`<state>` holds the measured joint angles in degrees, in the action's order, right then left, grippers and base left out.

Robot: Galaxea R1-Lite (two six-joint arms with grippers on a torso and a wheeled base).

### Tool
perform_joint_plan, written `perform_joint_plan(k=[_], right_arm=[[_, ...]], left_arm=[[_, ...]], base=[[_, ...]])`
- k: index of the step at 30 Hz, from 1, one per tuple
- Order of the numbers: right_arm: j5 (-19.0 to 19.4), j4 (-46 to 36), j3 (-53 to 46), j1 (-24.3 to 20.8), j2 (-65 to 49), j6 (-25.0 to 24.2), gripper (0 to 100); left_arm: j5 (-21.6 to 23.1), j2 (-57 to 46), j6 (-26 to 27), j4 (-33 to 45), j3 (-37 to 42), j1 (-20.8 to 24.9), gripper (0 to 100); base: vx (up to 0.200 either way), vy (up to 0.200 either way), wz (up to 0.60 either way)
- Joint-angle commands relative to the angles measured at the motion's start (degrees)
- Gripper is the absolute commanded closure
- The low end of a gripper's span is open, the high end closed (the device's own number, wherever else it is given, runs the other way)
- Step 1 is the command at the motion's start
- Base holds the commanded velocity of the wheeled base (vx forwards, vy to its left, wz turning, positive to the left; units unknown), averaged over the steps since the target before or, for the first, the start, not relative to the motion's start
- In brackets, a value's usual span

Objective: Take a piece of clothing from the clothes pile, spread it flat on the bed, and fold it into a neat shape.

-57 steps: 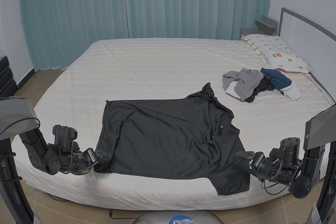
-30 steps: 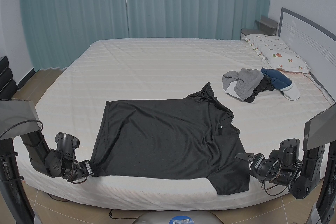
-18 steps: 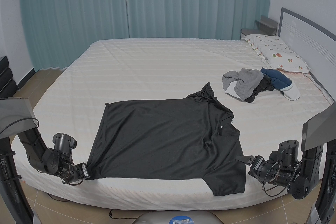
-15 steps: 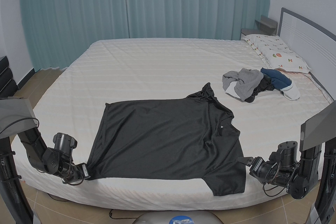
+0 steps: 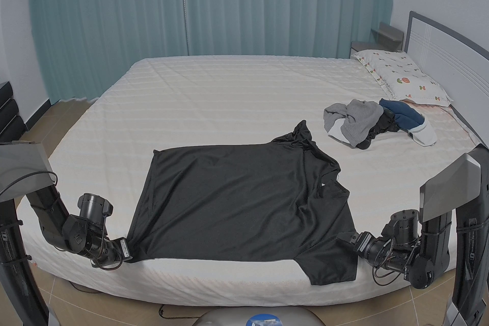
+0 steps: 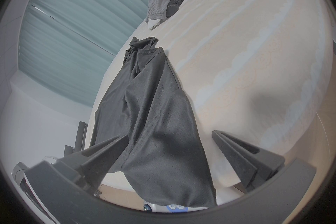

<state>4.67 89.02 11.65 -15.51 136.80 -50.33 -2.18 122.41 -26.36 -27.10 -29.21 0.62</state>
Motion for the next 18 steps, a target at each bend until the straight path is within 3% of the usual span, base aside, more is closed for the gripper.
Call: perform_joint_plan(k=[1,2,13,18], right_arm=[[-0.1,0.5,1.3,0.0,1.8,0.0,0],[-0.1,0.5,1.4,0.0,1.8,0.0,100],[-6.3,0.5,-2.4,1.1,0.5,7.5,100],[-6.3,0.5,-7.0,2.2,-3.5,10.6,100]], left_arm=[[0.0,0.3,0.0,-0.1,-0.1,0.0,100],[0.0,0.3,-0.1,-0.1,-0.1,0.0,100],[0.1,-0.2,0.6,0.0,0.2,0.0,100],[0.0,-0.3,0.8,0.1,0.6,0.0,100]], base=[[0.0,0.0,0.0],[0.0,0.0,0.0],[0.0,0.0,0.0],[0.0,0.0,0.0]])
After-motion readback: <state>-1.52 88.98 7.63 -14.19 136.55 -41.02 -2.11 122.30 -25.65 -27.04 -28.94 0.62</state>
